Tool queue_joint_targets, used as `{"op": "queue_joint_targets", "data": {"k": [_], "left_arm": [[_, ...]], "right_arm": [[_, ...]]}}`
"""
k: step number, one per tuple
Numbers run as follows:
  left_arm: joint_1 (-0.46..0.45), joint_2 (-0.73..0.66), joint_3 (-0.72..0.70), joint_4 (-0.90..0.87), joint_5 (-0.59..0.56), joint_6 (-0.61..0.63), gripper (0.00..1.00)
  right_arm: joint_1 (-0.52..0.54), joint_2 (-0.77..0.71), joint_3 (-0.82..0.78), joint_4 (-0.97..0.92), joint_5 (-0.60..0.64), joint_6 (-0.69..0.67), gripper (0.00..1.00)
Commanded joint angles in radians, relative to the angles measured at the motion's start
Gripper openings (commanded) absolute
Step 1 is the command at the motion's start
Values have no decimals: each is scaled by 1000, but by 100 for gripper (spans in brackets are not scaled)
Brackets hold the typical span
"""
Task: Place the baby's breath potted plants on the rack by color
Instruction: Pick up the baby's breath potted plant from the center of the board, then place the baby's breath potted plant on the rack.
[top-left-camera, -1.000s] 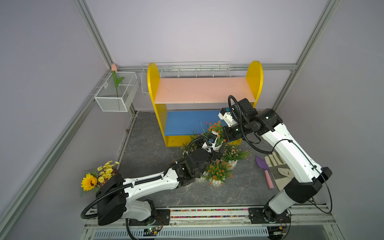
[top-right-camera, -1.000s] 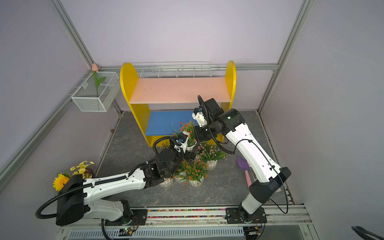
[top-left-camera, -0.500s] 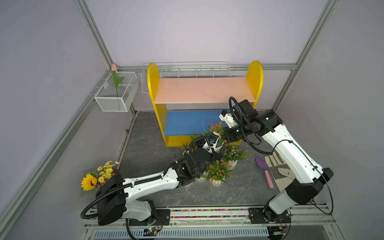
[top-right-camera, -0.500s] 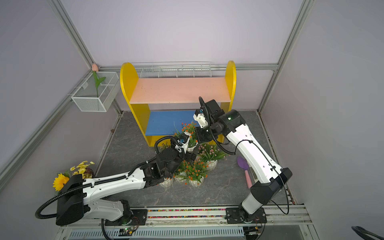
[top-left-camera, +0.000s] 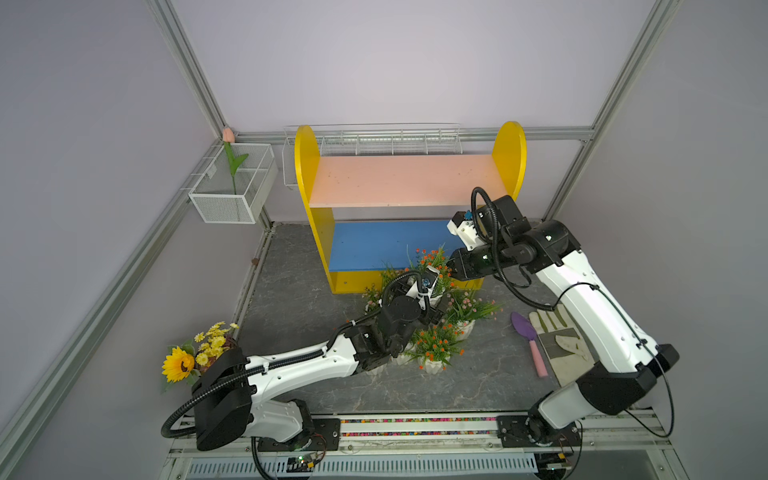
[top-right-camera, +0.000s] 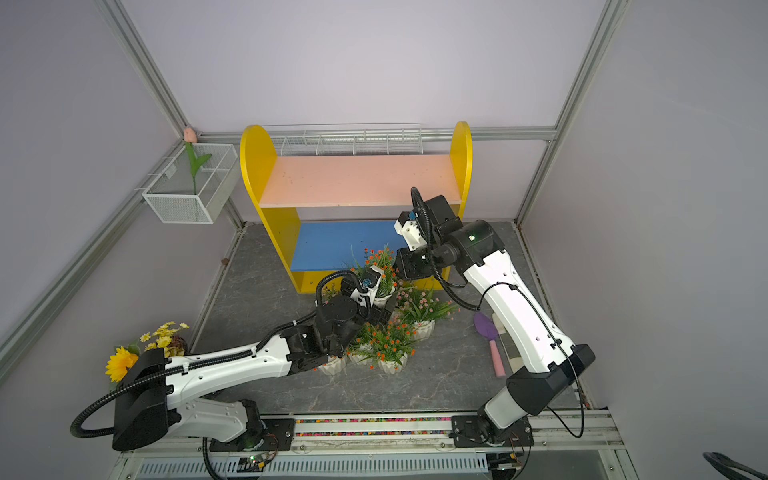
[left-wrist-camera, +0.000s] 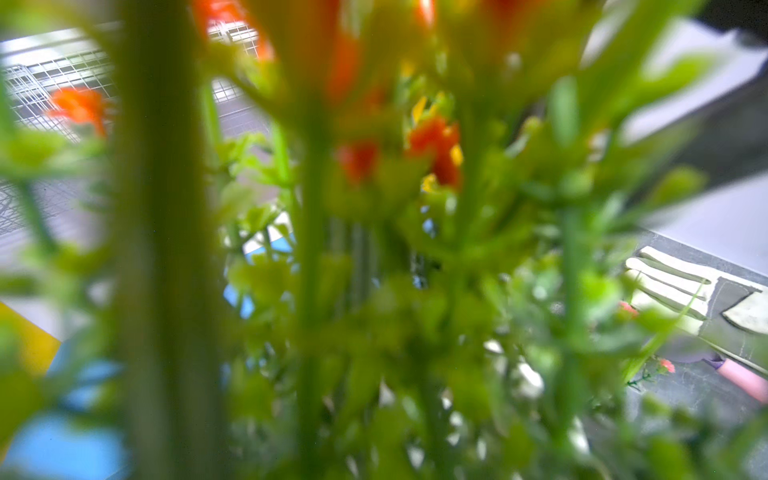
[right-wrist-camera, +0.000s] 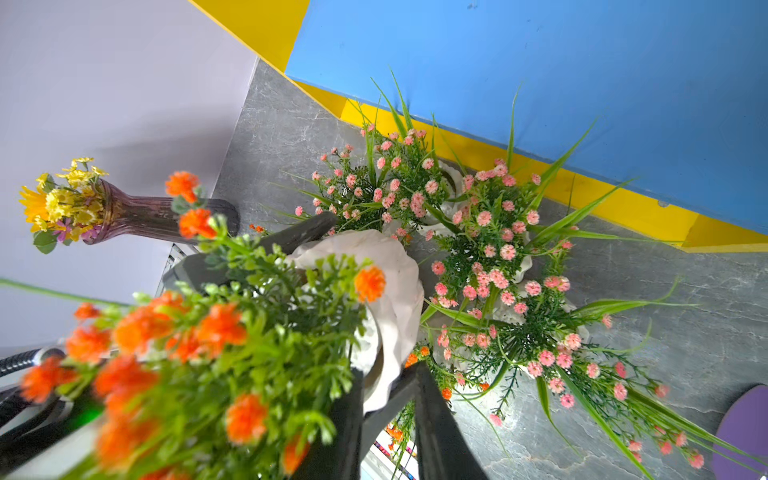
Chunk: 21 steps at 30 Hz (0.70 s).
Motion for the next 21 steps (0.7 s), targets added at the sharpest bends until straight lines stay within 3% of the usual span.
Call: {"op": "queue_joint_targets", "data": {"k": [1,10,21], "left_arm": [[6,-13,61,30,-20,-12,31],[57,-100,249,-291,49,-83,30],[98,-79,642,-692,65,-149,29]], "right_arm": [[-39,-51,-23,6,-7,-9,26],[-163,-195,-198,51,37,-22,32],[-223,-376,-508,178,54,29,32]]}}
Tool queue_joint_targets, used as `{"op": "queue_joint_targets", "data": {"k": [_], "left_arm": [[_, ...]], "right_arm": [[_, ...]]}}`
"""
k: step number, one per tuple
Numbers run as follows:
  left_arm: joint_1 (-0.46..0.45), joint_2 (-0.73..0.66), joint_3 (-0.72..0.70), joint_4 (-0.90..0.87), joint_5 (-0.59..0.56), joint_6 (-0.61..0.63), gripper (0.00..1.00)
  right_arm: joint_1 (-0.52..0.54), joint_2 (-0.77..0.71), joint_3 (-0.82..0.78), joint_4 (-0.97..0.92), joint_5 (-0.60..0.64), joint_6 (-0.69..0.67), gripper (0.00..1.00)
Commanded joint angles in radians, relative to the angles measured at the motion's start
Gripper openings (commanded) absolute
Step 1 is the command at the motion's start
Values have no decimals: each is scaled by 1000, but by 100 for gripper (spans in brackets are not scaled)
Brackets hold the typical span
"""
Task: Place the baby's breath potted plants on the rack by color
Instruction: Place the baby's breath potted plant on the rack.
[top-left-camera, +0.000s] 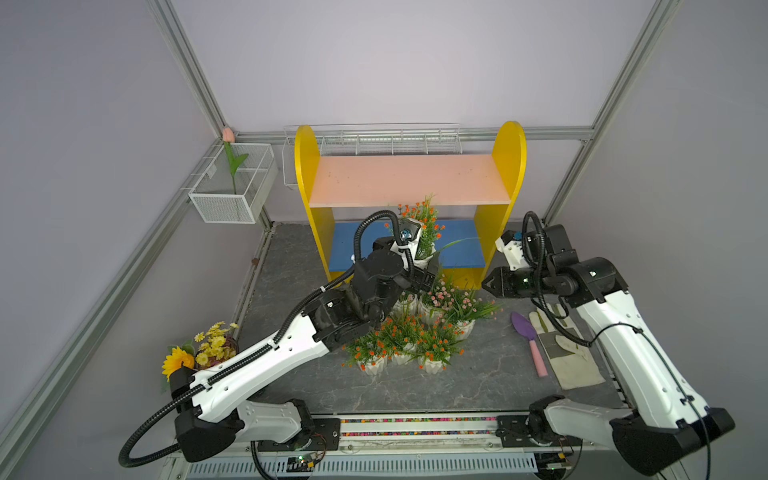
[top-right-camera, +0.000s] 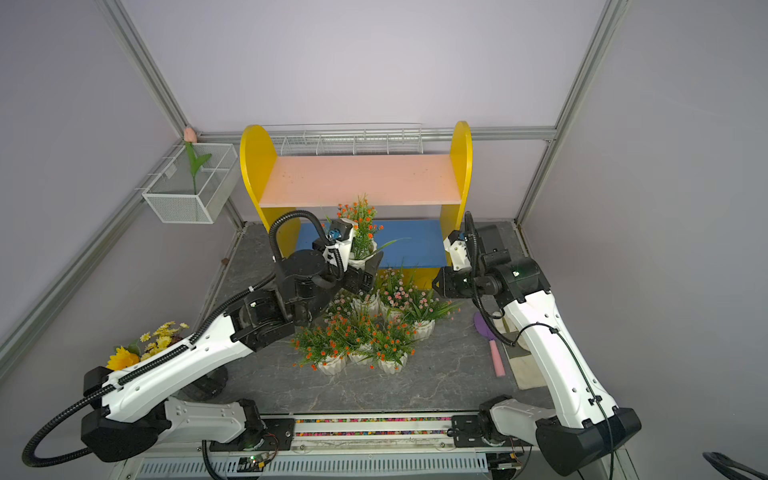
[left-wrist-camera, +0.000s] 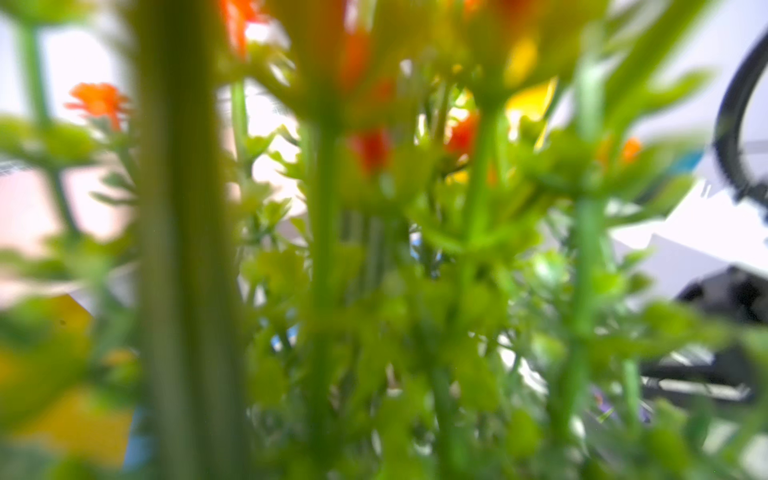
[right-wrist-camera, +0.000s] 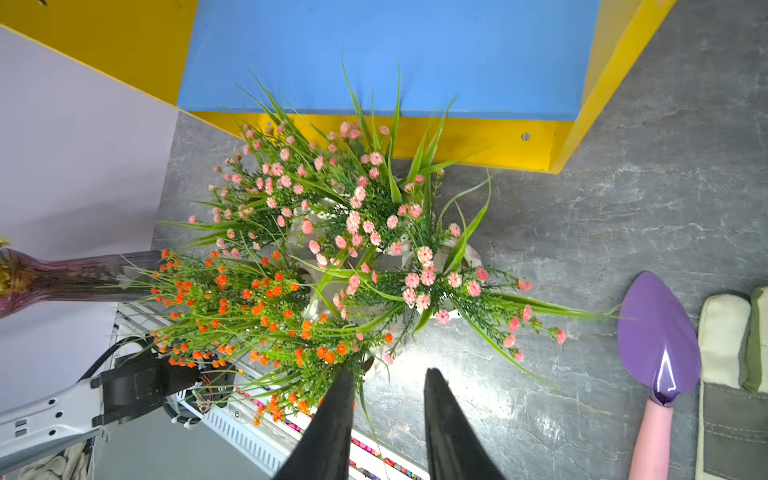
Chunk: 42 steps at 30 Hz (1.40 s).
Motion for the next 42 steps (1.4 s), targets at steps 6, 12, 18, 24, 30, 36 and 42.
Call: {"op": "queue_joint_targets", "data": {"k": [6,12,18,24,30,36,42], "left_arm": [[48,54,289,-176,-30,-37,29],[118,150,470,-226,-56,-23,30],[252,253,605,-215,6,-31,30],[356,365,751,-225,48,-22,29],[446,482,887,-249,54,-22,29],[512,542,930,-232,10,-64,28],[541,571,941,-203,-16,-78,28]], "right_arm": [[-4,-94,-120,67,37,38,33],[-3,-135,-176,93,12,62,33],[-3,-174,-205,86,25,66,33],[-2,-208,-213,59,37,63,33],[-2,-240,-215,41,58,61,34],[-2,-255,-215,25,67,66,34],[-2,-277,-209,3,82,68,35]]}}
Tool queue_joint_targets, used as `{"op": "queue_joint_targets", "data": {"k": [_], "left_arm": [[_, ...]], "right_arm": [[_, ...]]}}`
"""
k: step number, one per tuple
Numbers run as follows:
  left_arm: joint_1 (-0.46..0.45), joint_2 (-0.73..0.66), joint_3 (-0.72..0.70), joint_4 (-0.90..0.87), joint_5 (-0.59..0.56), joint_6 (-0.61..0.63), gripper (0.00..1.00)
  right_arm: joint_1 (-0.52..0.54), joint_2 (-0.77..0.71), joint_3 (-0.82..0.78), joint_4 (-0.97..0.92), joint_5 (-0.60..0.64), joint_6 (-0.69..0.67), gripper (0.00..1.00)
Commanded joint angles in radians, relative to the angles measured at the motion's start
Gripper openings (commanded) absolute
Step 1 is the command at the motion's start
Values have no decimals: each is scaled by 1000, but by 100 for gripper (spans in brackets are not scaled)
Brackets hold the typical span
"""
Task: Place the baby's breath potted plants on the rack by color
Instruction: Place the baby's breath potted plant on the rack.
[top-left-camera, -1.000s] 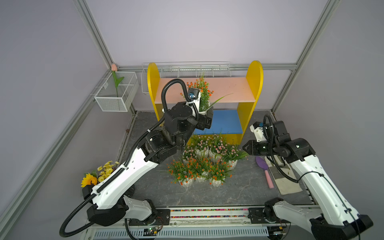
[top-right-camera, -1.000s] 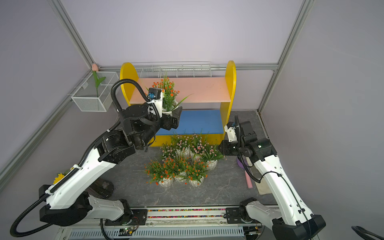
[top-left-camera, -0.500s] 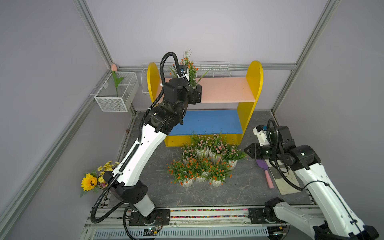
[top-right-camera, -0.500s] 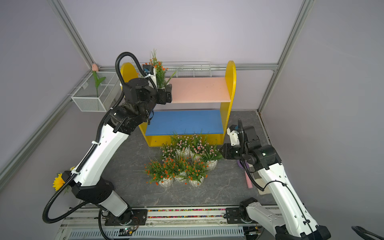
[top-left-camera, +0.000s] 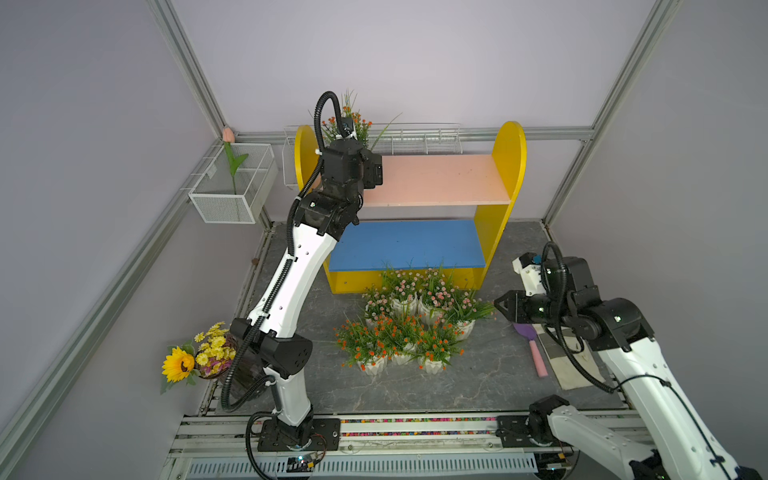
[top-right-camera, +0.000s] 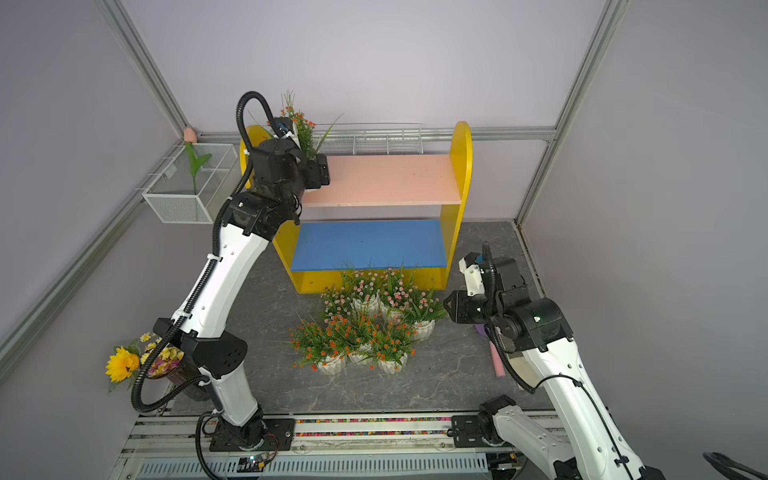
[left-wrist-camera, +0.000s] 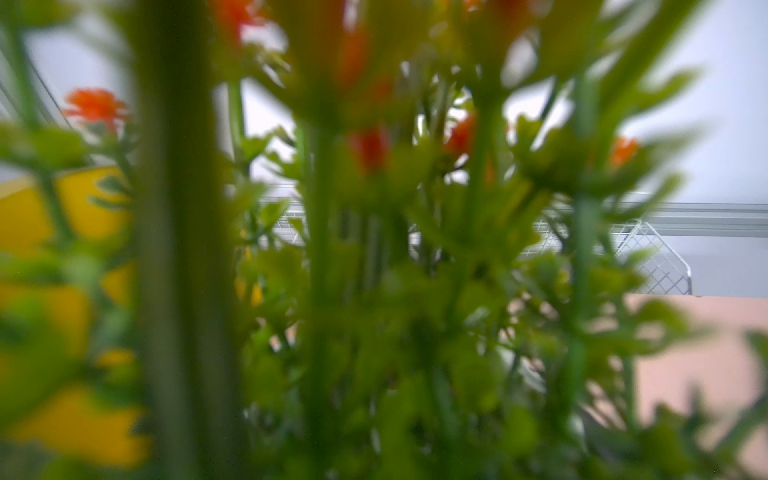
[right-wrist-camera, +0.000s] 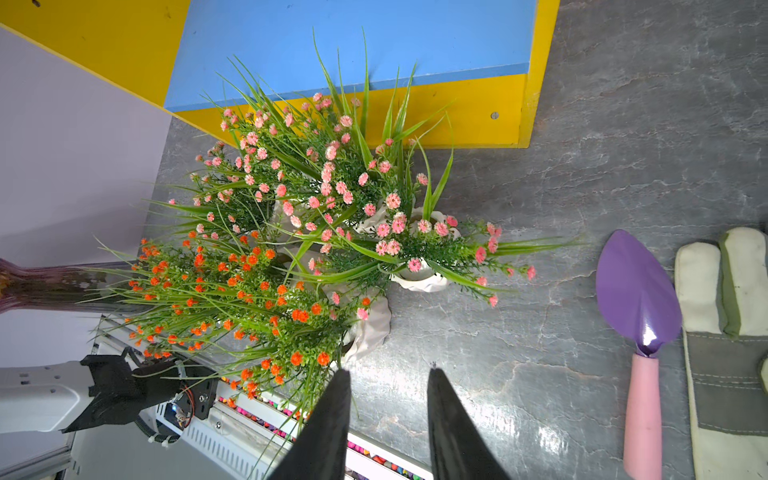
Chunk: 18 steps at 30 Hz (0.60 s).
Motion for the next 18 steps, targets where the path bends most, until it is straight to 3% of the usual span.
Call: {"op": "queue_joint_targets", "data": {"k": [1,18], "left_arm": [[15,-3,60,81,-29,-35,28],[83,29,44,81,-72,-109,28]], "right_arm": [[-2,-25,-4,-37,22,15,35],[-3,-24,9,-42,27,15,36]]}}
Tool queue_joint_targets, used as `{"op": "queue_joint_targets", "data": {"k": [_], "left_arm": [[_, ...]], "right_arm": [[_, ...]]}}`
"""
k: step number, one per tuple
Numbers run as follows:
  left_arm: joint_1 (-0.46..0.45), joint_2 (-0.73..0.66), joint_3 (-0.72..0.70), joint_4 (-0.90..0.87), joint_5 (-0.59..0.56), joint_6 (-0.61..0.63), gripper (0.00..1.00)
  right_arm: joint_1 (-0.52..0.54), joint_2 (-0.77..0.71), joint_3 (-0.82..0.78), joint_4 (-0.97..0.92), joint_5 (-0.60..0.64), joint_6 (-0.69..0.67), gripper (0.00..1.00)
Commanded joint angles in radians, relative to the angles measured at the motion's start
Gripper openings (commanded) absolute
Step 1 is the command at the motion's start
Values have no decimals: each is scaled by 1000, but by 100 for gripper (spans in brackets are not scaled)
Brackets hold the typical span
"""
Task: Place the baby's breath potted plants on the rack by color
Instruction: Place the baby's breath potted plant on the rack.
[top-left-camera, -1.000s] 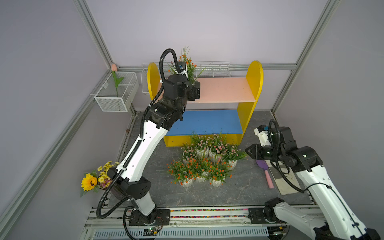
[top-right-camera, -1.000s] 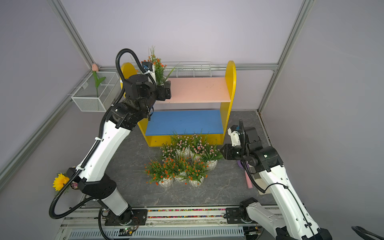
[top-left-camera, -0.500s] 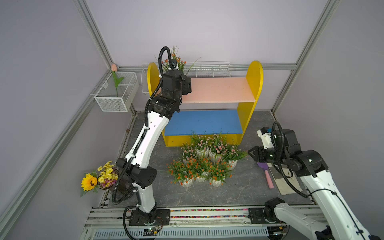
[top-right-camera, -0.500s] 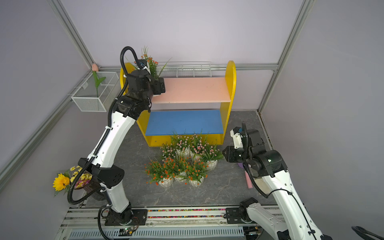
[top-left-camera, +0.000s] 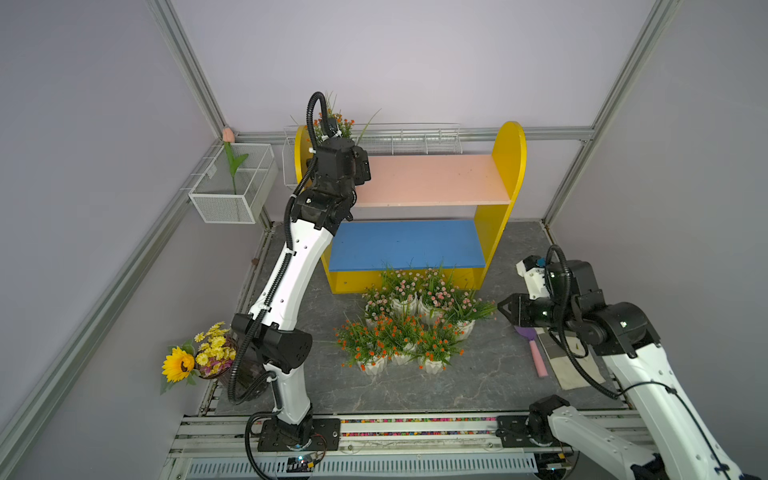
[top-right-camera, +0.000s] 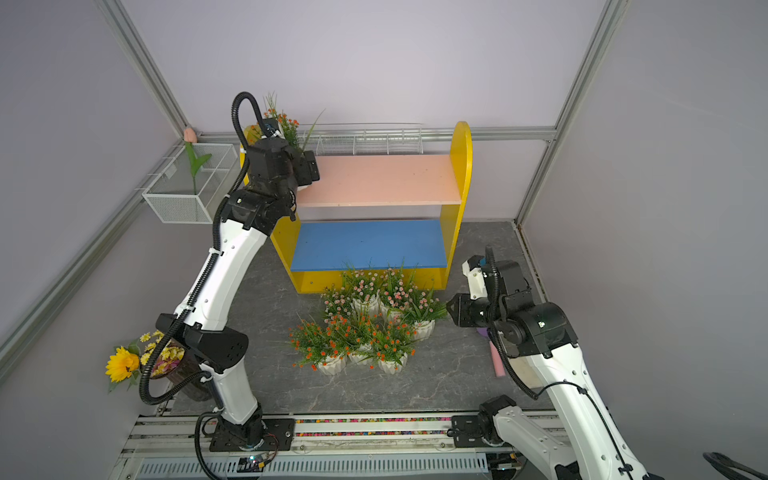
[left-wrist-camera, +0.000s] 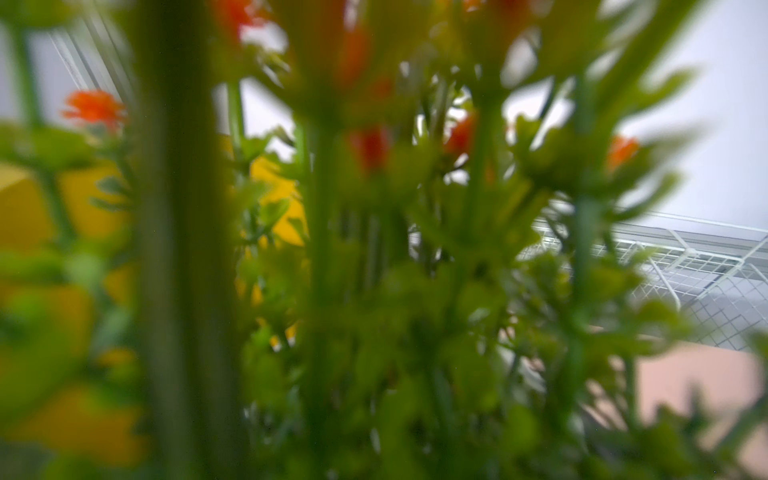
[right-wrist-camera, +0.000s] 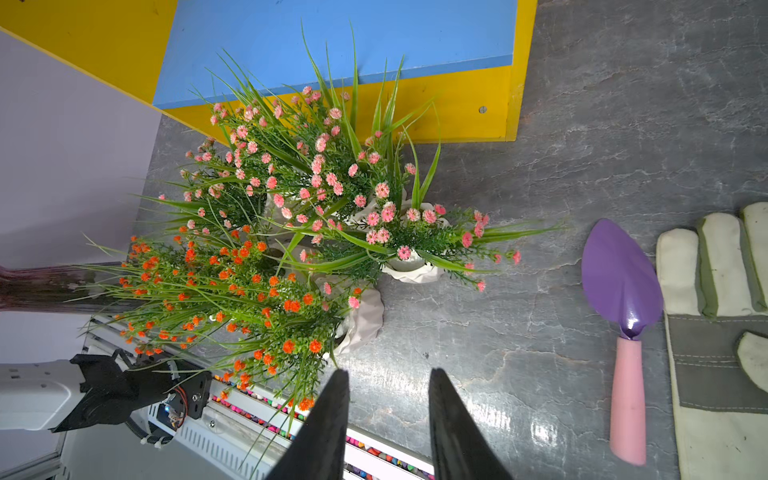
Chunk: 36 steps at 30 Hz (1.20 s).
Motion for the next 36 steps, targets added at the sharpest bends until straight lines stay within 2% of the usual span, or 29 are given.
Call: {"op": "queue_joint_targets", "data": {"k": [1,20,23,28,31,33,36], "left_arm": [[14,4,39,77,-18,-41,28],[23,29,-22,116,-48,-53,36],[23,33,-28,117,-53,-53,47],[22,41,-32,112,-78,-54,82],[23,39,-38,110,-80,-58,96],[23,37,-43,108,-85,-67,100],[23,35,-44,101,-92,-80,100]], "right_arm": [[-3,-3,8,-15,11,12,36],[-2,-15,-8,-11,17,12,38],[-2,-12,-13,-6,18,11,39],[-2,-9,-16,1,15,10,43],[-4,-10,-19,5,16,8,45],[-2,-10,-21,5,17,9,46],[-2,-12,-23,9,18,9,48]]}}
